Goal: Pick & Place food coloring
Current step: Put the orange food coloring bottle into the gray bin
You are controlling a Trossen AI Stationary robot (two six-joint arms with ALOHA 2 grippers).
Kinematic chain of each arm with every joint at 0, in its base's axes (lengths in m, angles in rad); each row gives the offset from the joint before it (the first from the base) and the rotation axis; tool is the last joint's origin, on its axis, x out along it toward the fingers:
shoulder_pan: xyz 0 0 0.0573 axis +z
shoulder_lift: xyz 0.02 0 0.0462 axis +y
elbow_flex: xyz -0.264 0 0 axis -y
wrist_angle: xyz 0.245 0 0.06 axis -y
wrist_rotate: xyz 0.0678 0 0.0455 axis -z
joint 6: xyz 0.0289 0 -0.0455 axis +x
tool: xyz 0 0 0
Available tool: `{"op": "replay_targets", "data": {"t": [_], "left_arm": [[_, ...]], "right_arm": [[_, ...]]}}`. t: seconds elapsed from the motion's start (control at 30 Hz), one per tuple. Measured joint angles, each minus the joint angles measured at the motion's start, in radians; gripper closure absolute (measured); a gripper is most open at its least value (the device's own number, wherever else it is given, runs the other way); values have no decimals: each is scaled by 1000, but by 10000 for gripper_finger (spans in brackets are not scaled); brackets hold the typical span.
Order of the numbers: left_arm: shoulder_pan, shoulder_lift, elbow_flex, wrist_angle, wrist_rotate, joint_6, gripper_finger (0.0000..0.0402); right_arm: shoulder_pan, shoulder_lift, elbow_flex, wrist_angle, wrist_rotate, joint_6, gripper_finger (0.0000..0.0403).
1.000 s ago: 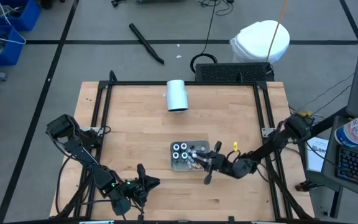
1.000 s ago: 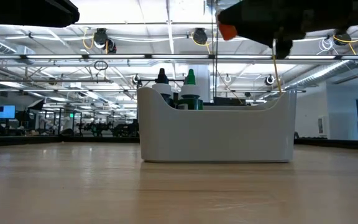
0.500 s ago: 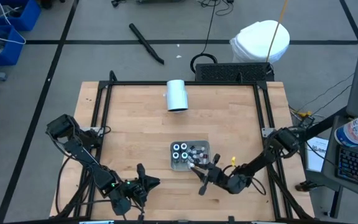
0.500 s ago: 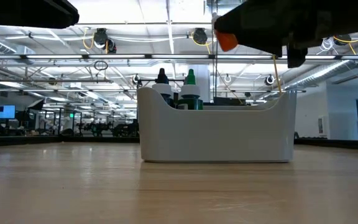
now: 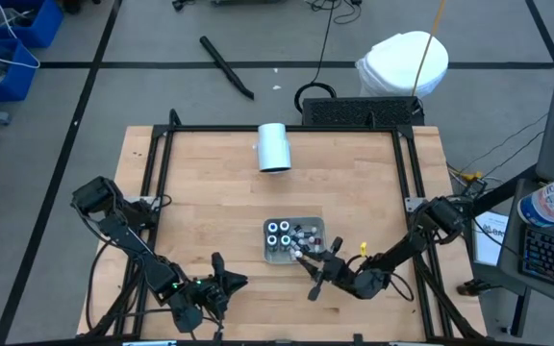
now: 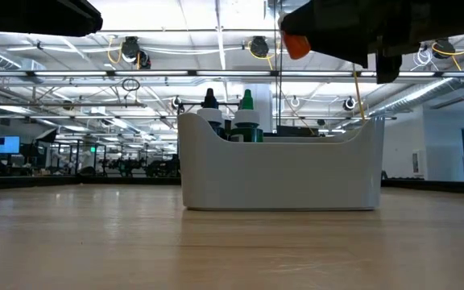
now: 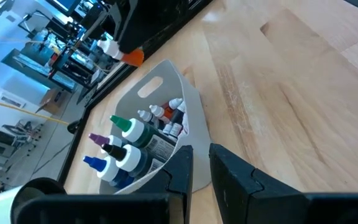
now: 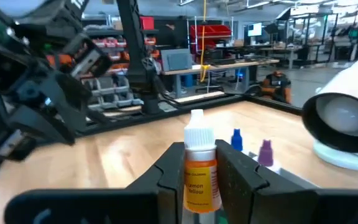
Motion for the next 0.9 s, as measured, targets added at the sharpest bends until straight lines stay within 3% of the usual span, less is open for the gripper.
{"op": "replay_targets", "data": {"t": [0.2, 0.4, 0.5, 0.6, 0.77, 0.83, 0.9], "left_arm": [[-23, 0, 0, -40, -1, -7, 339], [-45, 0, 0, -45, 0, -4, 339], [-46, 0, 0, -45, 0, -8, 339], [-46, 0, 0, -54, 3, -32, 339], [-50, 0, 0, -124, 58, -85, 339], [-56, 0, 0, -141, 78, -98, 339], [-60, 0, 0, -146, 86, -106, 339]], "right_arm": [[-3, 0, 0, -11, -46, 74, 343], [-38, 1, 0, 98, 203, 9, 344], [-73, 0, 26, 71, 216, 38, 349], [-89, 0, 118, -168, 235, 142, 349], [-30, 11, 367, -799, 395, 382, 349], [2, 17, 434, -931, 392, 454, 349], [18, 44, 485, -934, 396, 477, 349]]}}
